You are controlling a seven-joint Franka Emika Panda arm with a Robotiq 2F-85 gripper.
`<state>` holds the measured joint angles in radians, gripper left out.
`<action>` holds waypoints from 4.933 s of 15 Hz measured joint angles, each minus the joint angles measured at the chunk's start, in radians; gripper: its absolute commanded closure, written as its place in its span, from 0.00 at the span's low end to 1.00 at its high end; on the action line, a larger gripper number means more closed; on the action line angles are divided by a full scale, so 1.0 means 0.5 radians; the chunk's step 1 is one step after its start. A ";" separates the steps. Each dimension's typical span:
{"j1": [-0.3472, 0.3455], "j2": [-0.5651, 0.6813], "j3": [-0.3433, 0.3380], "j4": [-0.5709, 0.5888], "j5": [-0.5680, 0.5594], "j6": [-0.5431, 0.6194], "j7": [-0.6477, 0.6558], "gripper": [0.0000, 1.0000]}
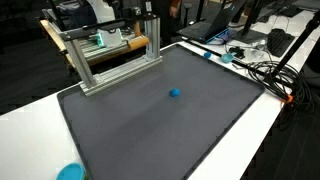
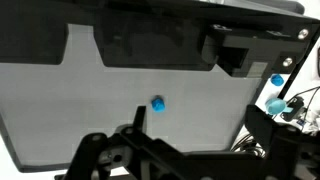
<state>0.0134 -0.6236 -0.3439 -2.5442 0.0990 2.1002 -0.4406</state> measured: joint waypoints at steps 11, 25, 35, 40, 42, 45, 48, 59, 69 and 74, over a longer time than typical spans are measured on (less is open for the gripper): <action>-0.178 -0.011 0.358 -0.102 -0.003 0.001 0.662 0.00; -0.172 -0.287 0.689 -0.354 -0.080 0.190 0.939 0.00; -0.156 -0.286 0.793 -0.360 -0.198 0.104 0.943 0.00; -0.133 -0.281 0.783 -0.360 -0.188 0.144 0.946 0.00; -0.132 -0.281 0.777 -0.360 -0.187 0.168 0.965 0.00; -0.134 -0.278 0.772 -0.363 -0.183 0.170 1.036 0.00; -0.133 -0.267 0.769 -0.379 -0.182 0.170 1.051 0.00; -0.123 -0.215 0.799 -0.406 -0.184 0.172 1.058 0.17; -0.147 -0.210 0.866 -0.396 -0.237 0.165 1.203 0.35; -0.105 -0.202 0.870 -0.398 -0.244 0.122 1.166 0.22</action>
<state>-0.0390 -0.7246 0.0912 -2.7431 -0.0230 2.1613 0.1424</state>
